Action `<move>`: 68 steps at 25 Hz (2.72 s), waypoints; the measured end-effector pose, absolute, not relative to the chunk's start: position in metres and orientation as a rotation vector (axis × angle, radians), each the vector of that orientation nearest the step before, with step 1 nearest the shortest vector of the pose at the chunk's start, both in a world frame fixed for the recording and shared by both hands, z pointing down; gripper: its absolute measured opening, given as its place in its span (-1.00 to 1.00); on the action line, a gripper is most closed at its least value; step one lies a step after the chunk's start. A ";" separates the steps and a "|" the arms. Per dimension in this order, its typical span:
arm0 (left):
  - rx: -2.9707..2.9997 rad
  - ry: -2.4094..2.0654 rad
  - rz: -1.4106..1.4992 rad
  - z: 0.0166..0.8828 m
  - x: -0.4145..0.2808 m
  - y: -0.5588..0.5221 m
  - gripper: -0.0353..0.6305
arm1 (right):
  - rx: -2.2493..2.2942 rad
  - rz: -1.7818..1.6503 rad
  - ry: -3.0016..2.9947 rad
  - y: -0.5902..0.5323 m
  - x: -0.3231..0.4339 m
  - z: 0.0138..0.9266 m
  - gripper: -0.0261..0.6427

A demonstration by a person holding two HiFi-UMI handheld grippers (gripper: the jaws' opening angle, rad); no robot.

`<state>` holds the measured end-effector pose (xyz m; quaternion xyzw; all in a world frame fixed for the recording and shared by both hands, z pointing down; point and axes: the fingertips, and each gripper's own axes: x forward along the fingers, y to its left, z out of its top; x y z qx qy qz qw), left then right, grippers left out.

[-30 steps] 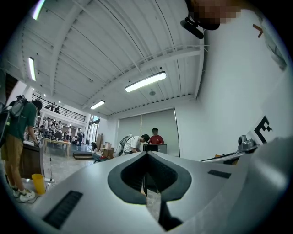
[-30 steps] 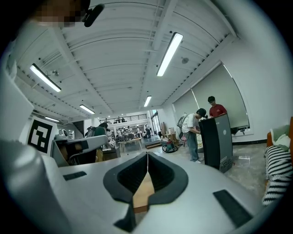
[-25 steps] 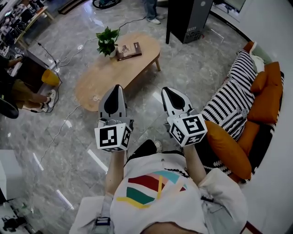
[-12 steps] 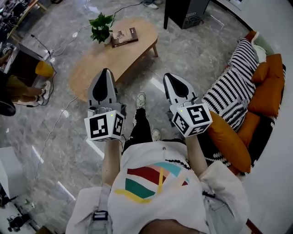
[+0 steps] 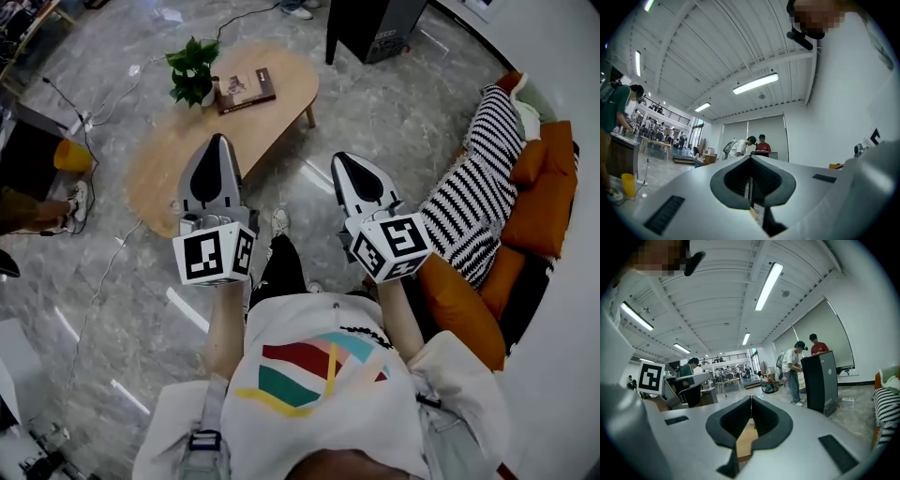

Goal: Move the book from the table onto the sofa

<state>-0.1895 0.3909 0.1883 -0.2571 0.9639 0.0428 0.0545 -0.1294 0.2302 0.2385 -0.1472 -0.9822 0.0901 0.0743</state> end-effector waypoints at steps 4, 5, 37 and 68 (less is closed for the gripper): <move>-0.759 2.961 0.143 0.197 -0.242 0.404 -0.88 | -0.486 0.251 -2.925 0.248 -0.188 0.240 -0.88; -0.755 2.967 0.151 0.198 -0.256 0.407 -0.88 | -0.495 0.249 -2.923 0.251 -0.203 0.237 -0.88; -0.556 3.105 0.062 0.265 -0.537 0.351 -0.88 | -0.828 0.267 -2.755 0.205 -0.531 0.295 -0.88; -0.363 3.286 0.238 0.564 -0.575 0.421 -0.88 | -1.039 -0.109 -2.262 0.351 -0.654 0.674 -0.89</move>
